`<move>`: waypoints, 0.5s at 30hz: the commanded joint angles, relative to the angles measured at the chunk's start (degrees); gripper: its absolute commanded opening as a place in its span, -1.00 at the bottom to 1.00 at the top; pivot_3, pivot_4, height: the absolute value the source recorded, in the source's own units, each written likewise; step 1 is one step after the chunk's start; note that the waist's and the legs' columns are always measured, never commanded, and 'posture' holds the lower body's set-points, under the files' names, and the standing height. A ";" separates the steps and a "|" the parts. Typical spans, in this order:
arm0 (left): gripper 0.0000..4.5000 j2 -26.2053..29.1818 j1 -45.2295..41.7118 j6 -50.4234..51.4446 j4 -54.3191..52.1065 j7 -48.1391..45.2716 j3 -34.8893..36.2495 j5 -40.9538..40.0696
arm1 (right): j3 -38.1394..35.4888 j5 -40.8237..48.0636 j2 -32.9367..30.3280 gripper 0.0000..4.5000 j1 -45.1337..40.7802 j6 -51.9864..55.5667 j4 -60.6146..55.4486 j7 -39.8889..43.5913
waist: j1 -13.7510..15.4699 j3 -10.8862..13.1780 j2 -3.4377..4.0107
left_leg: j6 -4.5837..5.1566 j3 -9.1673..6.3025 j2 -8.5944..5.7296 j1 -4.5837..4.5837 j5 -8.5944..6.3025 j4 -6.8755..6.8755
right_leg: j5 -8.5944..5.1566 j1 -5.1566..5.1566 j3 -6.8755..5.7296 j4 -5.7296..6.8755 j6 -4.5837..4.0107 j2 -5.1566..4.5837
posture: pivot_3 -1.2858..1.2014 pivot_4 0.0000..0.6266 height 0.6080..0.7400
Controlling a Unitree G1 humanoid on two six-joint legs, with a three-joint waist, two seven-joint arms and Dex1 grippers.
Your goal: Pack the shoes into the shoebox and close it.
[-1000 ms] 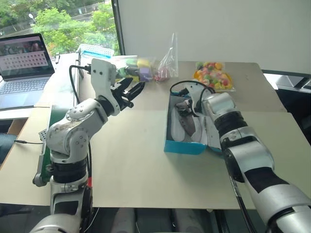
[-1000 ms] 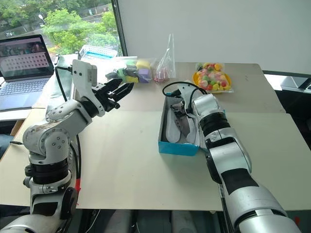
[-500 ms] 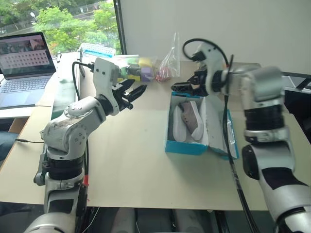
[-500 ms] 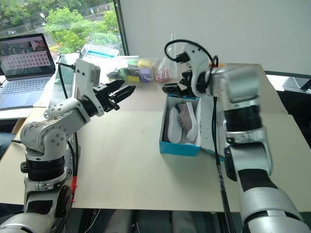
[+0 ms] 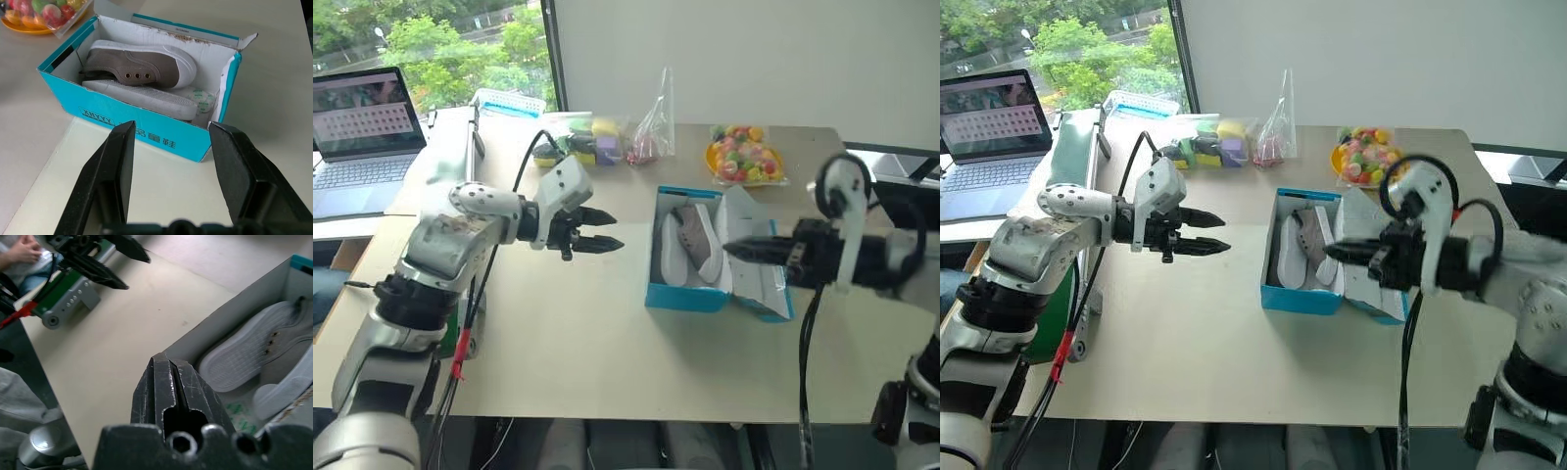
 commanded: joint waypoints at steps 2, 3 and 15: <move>0.12 -2.04 -4.81 -4.63 3.99 -6.95 -2.43 2.77 | -7.83 4.19 10.91 -0.96 19.64 0.44 -10.46 -9.54 | 0.42 -0.02 -0.03 | 0.00 -0.05 0.02 -0.02 0.00 -0.02 | 0.00 0.04 -0.04 -0.02 0.00 0.03 | 0.03 -0.52 1.00; 0.12 -1.99 -5.18 -4.58 3.97 -9.00 -2.94 2.73 | -8.33 3.15 13.99 -0.96 22.90 -0.05 -11.11 -11.42 | 0.64 -0.02 -0.03 | 0.01 -0.09 0.01 -0.02 -0.01 -0.01 | -0.03 0.04 -0.06 -0.01 0.02 0.04 | 0.03 -0.52 1.00; 0.12 -2.75 -9.23 -8.13 8.43 -15.67 -3.40 7.75 | 6.44 -18.56 31.65 -0.96 33.87 -36.06 10.84 -25.80 | -0.86 -0.05 0.18 | 0.09 0.13 0.10 0.82 -0.01 -0.06 | -0.34 0.69 0.20 0.02 0.41 0.13 | 0.03 -0.52 1.00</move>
